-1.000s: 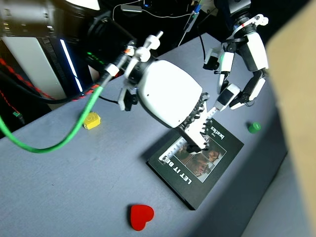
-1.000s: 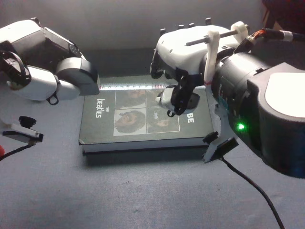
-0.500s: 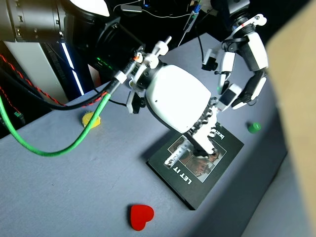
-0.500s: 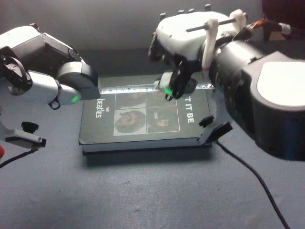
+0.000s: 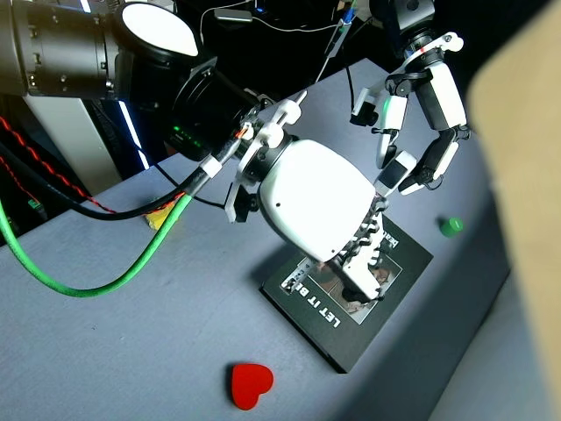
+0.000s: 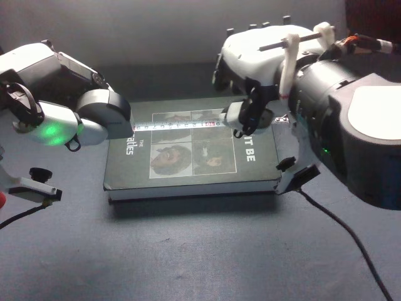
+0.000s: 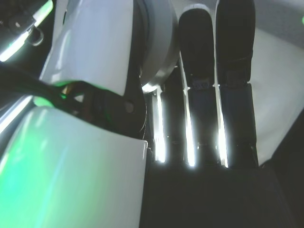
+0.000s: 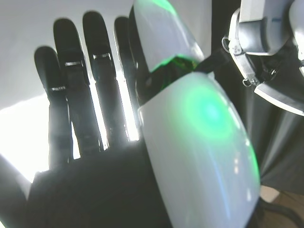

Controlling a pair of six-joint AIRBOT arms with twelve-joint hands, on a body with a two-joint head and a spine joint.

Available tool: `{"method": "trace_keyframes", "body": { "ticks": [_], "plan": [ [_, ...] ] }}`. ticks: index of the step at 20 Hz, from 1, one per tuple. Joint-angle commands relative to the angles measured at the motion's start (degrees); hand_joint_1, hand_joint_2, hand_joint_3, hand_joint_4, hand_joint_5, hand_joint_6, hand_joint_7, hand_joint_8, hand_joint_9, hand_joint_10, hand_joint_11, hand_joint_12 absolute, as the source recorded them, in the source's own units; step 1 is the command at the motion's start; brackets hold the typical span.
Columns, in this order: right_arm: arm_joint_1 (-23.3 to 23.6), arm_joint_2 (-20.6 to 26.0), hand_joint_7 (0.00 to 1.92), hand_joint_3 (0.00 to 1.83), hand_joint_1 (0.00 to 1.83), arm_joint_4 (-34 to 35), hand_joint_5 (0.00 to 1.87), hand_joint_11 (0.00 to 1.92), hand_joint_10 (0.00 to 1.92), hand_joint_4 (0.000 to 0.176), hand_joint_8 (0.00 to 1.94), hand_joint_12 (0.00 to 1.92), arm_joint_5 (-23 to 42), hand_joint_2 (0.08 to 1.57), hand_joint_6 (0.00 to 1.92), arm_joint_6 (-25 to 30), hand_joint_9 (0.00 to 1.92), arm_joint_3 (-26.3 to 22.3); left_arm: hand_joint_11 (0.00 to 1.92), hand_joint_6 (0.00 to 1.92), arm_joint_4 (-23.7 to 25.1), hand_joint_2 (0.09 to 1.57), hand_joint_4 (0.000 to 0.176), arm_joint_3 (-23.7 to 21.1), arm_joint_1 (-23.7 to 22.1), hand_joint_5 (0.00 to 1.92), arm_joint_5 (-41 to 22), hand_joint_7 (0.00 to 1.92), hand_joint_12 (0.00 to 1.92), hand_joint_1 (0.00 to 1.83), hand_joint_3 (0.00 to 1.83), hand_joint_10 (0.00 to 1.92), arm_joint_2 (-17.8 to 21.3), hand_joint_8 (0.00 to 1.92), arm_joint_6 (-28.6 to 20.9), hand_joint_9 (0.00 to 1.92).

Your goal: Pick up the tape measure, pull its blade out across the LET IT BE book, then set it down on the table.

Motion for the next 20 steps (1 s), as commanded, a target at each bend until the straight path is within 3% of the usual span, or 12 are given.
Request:
{"method": "trace_keyframes", "body": {
  "ticks": [1,16,20],
  "plan": [
    [0.2,0.3,0.88,0.0,1.05,-5.0,0.77,0.33,0.11,0.0,0.03,1.21,-1.1,1.15,0.01,0.0,0.79,-0.4,1.01,0.86,1.2,1.1,0.0,0.3,-0.4,0.98,-4.0,0.93,0.97,1.38,0.0,1.16,0.2,0.97,-1.0,1.01],
    [-2.1,2.5,0.88,0.0,1.05,-5.9,0.79,0.31,0.13,0.0,0.02,1.21,-0.7,1.15,0.02,0.4,0.8,-1.6,1.01,0.87,2.3,1.1,0.0,0.3,-0.3,0.98,-4.0,0.93,0.95,1.38,0.0,1.13,0.2,0.97,-2.9,1.03],
    [-2.2,2.5,0.89,0.0,1.05,-6.7,0.82,0.32,0.13,0.0,0.03,1.21,-0.9,1.15,0.02,0.7,0.79,-1.6,1.01,0.86,4.8,1.1,0.0,0.7,0.1,0.98,-3.5,0.93,0.95,1.38,0.0,1.14,0.3,0.97,-5.4,1.02]
  ]
}}
